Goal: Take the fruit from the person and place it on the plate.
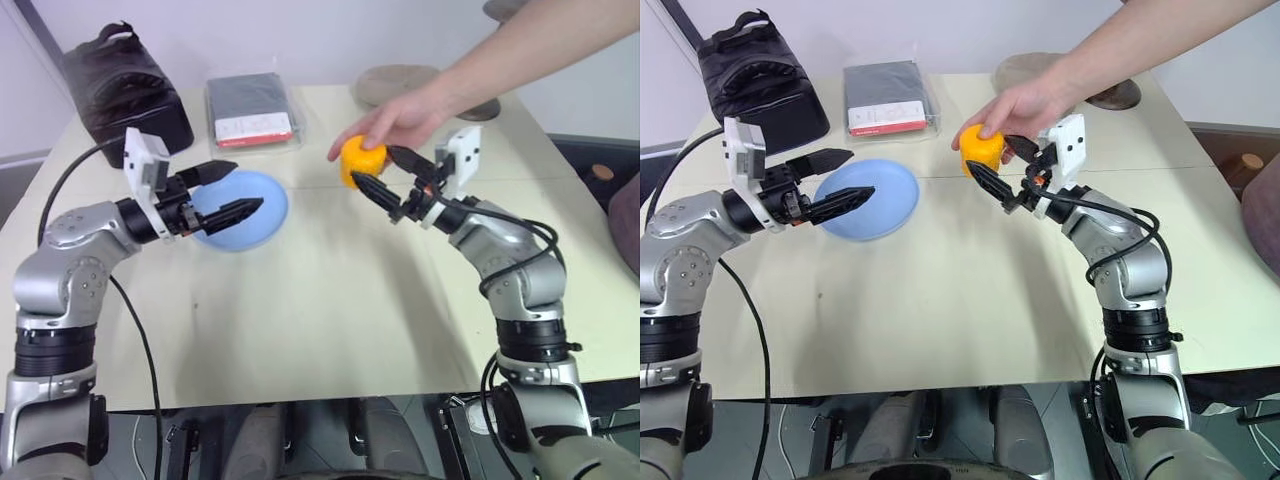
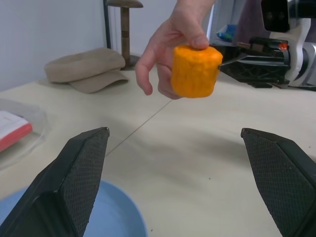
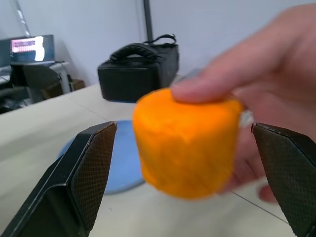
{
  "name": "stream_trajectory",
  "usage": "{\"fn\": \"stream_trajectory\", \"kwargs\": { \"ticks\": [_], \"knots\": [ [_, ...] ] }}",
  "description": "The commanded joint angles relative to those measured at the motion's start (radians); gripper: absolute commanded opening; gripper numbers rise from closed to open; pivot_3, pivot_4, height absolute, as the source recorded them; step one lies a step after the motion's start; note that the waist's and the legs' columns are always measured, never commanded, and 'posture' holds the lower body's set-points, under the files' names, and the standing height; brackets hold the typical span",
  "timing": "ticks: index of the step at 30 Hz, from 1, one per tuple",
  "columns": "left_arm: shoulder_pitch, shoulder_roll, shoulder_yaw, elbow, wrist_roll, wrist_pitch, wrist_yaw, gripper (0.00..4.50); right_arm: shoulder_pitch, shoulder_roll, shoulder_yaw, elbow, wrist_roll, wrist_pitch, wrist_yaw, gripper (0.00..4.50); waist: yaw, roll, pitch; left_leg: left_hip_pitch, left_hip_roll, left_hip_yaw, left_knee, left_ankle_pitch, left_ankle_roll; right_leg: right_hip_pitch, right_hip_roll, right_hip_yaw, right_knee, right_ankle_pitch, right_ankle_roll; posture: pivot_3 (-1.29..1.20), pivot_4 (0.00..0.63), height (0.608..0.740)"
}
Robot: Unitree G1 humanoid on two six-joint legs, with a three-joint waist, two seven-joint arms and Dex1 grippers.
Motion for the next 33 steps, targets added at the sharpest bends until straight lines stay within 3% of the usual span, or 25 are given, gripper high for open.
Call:
{"fn": "stream_trajectory", "kwargs": {
  "ticks": [1,5,8,10,11,17,21,26,33],
  "knots": [
    [0.004,0.006,0.036,-0.043,-0.005,-0.013,0.017,4.48,-0.038,0.024,0.012,0.010,-0.008,-0.036,0.012,4.50,0.000,0.000,0.000,0.000,0.000,0.000,0.000,0.000,0.000,0.000,0.000,0.000,0.000,0.000,0.000,0.00,0.150,0.740],
    [0.020,0.008,0.044,-0.062,-0.008,-0.009,0.033,4.48,-0.052,0.046,0.022,0.058,-0.026,-0.066,0.022,4.50,0.000,0.000,0.000,0.000,0.000,0.000,0.000,0.000,0.000,0.000,-0.001,0.000,0.000,0.000,0.000,0.00,0.150,0.740],
    [0.026,0.007,0.047,-0.071,-0.009,-0.006,0.041,4.50,-0.058,0.056,0.018,0.082,-0.031,-0.088,0.026,3.61,0.000,0.000,0.000,0.000,0.000,0.000,0.000,0.000,0.000,0.000,-0.001,0.000,0.000,0.000,0.000,0.00,0.150,0.740],
    [0.029,0.009,0.050,-0.074,-0.011,-0.004,0.045,4.50,-0.060,0.058,0.017,0.089,-0.032,-0.094,0.029,2.68,0.000,0.000,0.000,0.000,0.000,0.000,0.000,0.000,0.000,0.000,-0.001,0.000,0.000,0.000,0.000,0.00,0.150,0.740],
    [0.029,0.009,0.051,-0.074,-0.011,-0.004,0.046,4.50,-0.061,0.059,0.018,0.092,-0.033,-0.096,0.030,2.51,0.000,0.000,0.000,0.000,0.000,0.000,0.000,0.000,0.000,0.000,-0.001,0.000,0.000,0.000,0.000,0.00,0.150,0.740],
    [0.036,0.015,0.059,-0.075,-0.010,-0.005,0.053,4.50,-0.059,0.063,0.032,0.090,-0.044,-0.088,0.039,2.51,0.000,0.000,0.000,0.000,0.000,0.000,0.000,0.000,0.000,0.000,-0.001,0.000,0.000,0.000,0.000,0.00,0.150,0.740],
    [0.068,0.029,0.088,-0.079,-0.011,-0.001,0.063,4.50,-0.068,0.124,0.095,0.123,-0.062,-0.105,0.054,2.51,-0.007,0.000,0.000,0.000,0.000,0.000,-0.001,0.000,0.000,-0.001,0.000,0.000,0.000,0.000,0.000,0.00,0.150,0.740],
    [0.146,0.037,0.139,-0.127,-0.021,0.011,0.098,4.50,-0.142,0.246,0.169,0.355,-0.165,-0.258,0.067,2.51,-0.013,0.000,0.000,0.000,0.000,0.000,-0.003,0.001,-0.003,-0.003,0.000,0.001,0.002,0.000,-0.001,0.00,0.150,0.740],
    [0.263,0.037,0.227,-0.204,-0.040,0.031,0.159,4.50,-0.340,0.362,0.149,0.801,-0.254,-0.509,0.068,2.51,-0.009,0.000,0.000,0.000,0.000,0.000,-0.004,0.002,-0.005,-0.004,0.000,0.001,0.002,0.000,-0.001,0.00,0.150,0.740]
  ]
}}
